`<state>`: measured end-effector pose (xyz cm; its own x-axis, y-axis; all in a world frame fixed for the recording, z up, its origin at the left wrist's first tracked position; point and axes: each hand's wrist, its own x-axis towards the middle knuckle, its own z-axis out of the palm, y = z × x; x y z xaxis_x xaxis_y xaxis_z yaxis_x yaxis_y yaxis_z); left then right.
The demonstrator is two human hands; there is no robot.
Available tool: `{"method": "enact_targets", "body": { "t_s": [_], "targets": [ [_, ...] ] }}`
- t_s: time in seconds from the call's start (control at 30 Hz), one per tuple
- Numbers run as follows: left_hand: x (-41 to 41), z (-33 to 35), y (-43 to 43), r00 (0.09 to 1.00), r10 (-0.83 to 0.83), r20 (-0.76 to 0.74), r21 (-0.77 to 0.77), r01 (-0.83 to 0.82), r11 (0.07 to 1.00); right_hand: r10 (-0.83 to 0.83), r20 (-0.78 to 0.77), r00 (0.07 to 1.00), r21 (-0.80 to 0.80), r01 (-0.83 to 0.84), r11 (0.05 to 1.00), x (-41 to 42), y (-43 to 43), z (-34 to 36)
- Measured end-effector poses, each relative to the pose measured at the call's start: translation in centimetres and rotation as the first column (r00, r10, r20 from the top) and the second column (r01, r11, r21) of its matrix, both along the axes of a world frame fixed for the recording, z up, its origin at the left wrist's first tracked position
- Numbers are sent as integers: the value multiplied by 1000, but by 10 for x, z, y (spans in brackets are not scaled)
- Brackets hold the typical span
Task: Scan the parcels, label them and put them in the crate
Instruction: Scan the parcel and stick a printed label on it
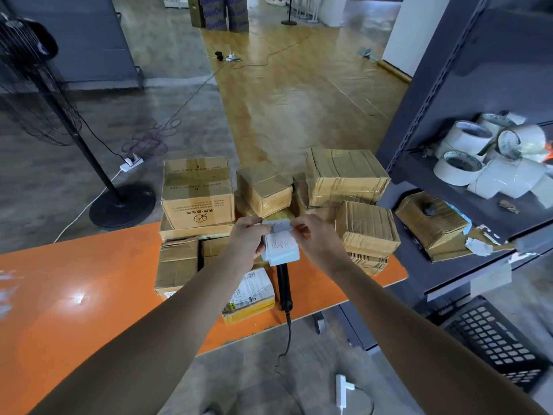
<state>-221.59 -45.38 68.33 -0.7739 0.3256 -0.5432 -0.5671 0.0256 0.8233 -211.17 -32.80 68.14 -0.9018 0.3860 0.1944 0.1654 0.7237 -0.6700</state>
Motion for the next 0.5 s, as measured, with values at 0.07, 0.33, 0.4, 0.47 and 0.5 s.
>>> {"method": "enact_targets", "body": {
  "t_s": [0.07, 0.33, 0.4, 0.47, 0.5],
  "targets": [
    [0, 1, 0, 1000, 7, 3, 6, -7, 1000, -17, -26, 1000, 33, 18, 999, 0, 0, 0],
    [0, 2, 1, 999, 33, 6, -28, -33, 999, 14, -78, 997, 107, -5, 994, 6, -4, 4],
    [-2, 2, 0, 999, 48, 13, -37, -48, 998, 10, -80, 997, 6, -10, 1000, 8, -2, 7],
    [-4, 0, 0, 999, 44, 2, -70, -43, 997, 7, -56, 998, -146, -15, 989, 10, 0, 13],
    [-4, -1, -1, 999, 37, -7, -90, -38, 995, 9, -32, 999, -225, -16, 974, 10, 2, 16]
  ]
}}
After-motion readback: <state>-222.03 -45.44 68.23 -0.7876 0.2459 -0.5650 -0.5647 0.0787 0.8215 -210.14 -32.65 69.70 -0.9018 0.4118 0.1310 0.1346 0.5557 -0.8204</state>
